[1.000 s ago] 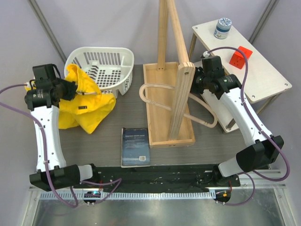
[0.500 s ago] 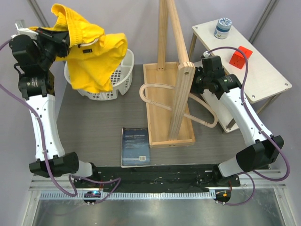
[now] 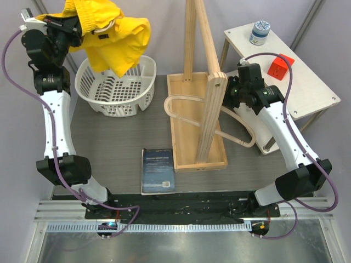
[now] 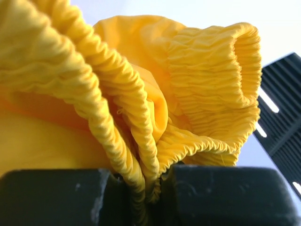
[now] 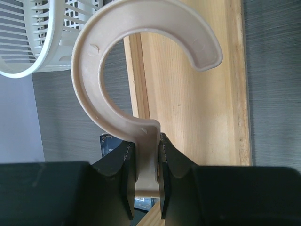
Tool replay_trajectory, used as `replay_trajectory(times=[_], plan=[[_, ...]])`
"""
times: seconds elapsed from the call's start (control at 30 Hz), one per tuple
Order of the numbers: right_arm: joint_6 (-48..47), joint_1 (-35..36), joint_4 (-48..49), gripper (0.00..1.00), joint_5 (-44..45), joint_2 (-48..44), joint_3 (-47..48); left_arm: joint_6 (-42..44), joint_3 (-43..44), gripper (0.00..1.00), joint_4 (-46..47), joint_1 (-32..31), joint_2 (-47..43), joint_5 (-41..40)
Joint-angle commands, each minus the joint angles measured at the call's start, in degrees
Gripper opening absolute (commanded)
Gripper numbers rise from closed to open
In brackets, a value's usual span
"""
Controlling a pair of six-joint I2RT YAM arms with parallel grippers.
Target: Remove the shorts from the hanger
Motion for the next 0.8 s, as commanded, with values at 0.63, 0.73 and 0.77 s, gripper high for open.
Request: replay_trajectory(times=[0.63, 0.73, 0.77], plan=[[-1.4, -1.7, 0.2, 0.01, -0.1, -4.1, 0.2, 16.8, -8.1, 0.00, -31.2, -11.1, 4.4, -38.3], [-1.2, -1.7, 0.2, 0.01, -0.7, -3.9, 0.3, 16.6, 1.6, 0.00, -43.0, -11.1, 11.3, -33.9], [-1.2, -1.7, 0.2, 0.01, -0.7, -4.0, 0.3, 16.4, 7.2, 0.00, -46.8, -11.2, 14.9, -33.2]])
